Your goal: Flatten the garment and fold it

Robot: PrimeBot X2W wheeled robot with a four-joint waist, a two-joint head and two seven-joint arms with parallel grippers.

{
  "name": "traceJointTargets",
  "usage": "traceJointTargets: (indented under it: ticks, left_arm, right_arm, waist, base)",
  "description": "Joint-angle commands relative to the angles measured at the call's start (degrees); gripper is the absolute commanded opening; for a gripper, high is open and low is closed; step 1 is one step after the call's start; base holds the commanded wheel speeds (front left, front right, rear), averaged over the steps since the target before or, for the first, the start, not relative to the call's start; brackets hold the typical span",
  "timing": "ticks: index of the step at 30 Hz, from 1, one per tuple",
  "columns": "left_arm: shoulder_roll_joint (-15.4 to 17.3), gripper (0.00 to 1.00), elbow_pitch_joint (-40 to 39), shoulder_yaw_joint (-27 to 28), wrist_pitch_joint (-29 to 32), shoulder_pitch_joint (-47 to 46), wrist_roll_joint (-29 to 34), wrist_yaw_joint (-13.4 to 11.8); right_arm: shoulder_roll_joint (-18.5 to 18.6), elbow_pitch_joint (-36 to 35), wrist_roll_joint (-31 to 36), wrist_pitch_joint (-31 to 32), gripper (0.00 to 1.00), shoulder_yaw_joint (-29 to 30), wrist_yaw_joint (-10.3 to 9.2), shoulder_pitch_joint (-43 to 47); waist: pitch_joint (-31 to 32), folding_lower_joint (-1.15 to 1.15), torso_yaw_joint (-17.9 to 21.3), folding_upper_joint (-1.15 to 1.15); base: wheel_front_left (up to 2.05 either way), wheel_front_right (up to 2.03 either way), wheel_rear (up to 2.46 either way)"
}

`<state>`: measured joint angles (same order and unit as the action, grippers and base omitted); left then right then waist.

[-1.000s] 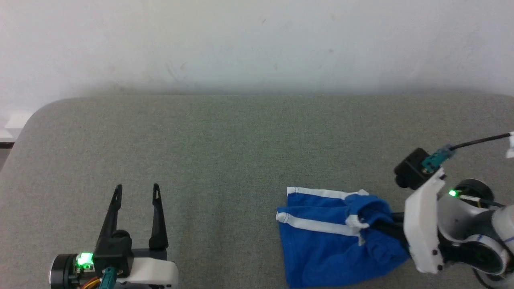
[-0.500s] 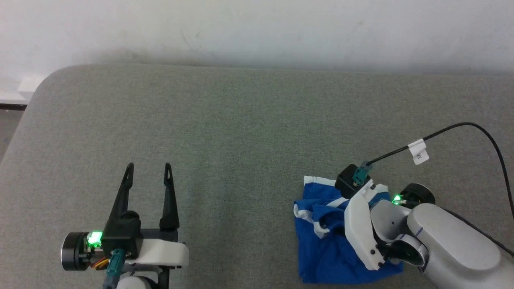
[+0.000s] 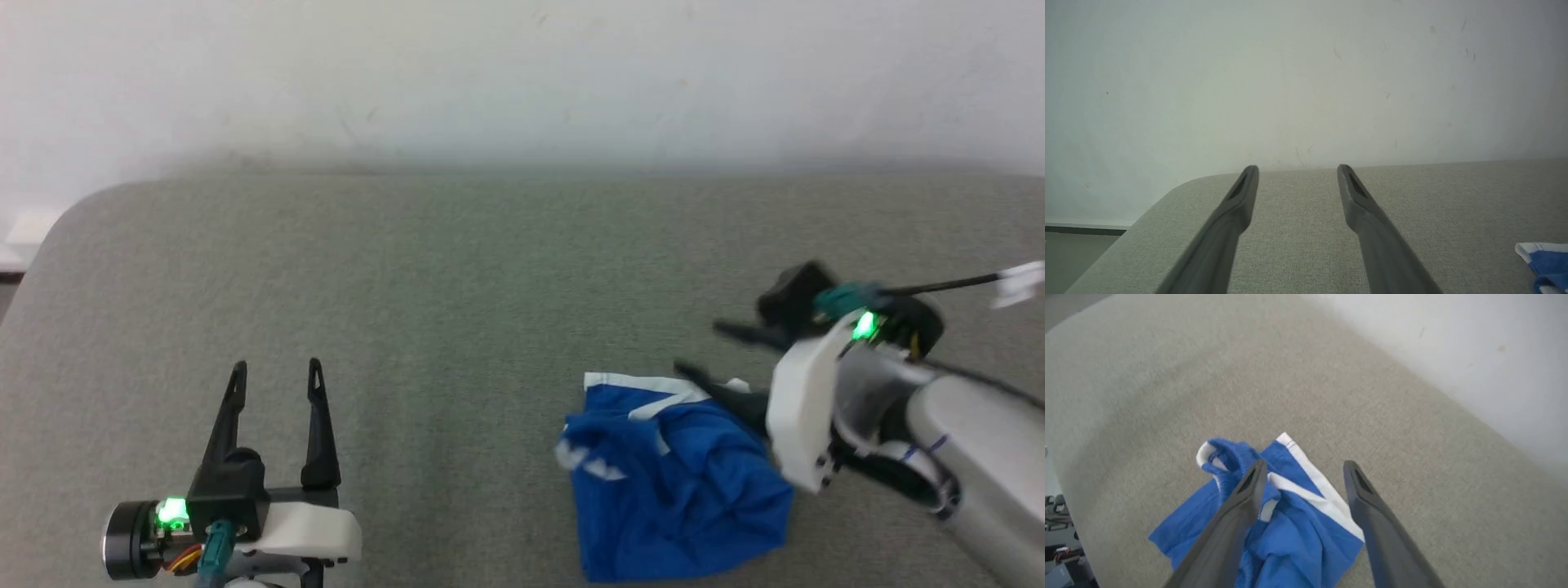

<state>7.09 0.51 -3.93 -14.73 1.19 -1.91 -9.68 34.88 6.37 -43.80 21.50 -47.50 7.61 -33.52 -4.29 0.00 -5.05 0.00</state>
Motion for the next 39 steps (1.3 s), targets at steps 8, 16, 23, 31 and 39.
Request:
traceJointTargets:
  ticks: [8,16,23,31,39]
  left_arm:
    - [-0.1,1.00,-1.8,1.0,-0.3,1.5,0.6,-0.3]
    - [-0.2,1.00,-2.3,2.4,-0.3,1.4,0.0,0.2]
    - [-0.4,1.00,-2.6,2.7,-0.3,2.1,0.2,1.0]
    - [-0.3,1.00,-2.9,3.4,-0.3,2.7,0.5,1.4]
    - [-1.2,1.00,-2.3,2.2,-0.3,1.8,0.6,2.0]
  right_arm:
    - [-4.2,-1.4,9.5,-18.5,1.00,18.1,-0.12,4.1]
    - [-16.5,0.1,25.7,-34.5,1.00,38.6,-0.12,16.2]
    - [-27.1,-3.1,32.1,-36.4,1.00,47.3,-0.12,28.7]
    - [-22.9,-1.2,31.6,-28.7,1.00,41.7,-0.12,24.7]
    - [-8.1,3.9,13.6,5.6,1.00,21.9,-0.12,12.9]
  waist:
    - [3.7,0.00,5.3,0.00]
    - [4.0,0.00,6.0,0.00]
    - [4.1,0.00,5.5,0.00]
    - [3.7,0.00,5.2,0.00]
    - [2.4,0.00,2.5,0.00]
  base:
    - [0.00,0.00,0.00]
    - [0.00,0.00,0.00]
    - [0.00,0.00,0.00]
    - [0.00,0.00,0.00]
    - [0.00,0.00,0.00]
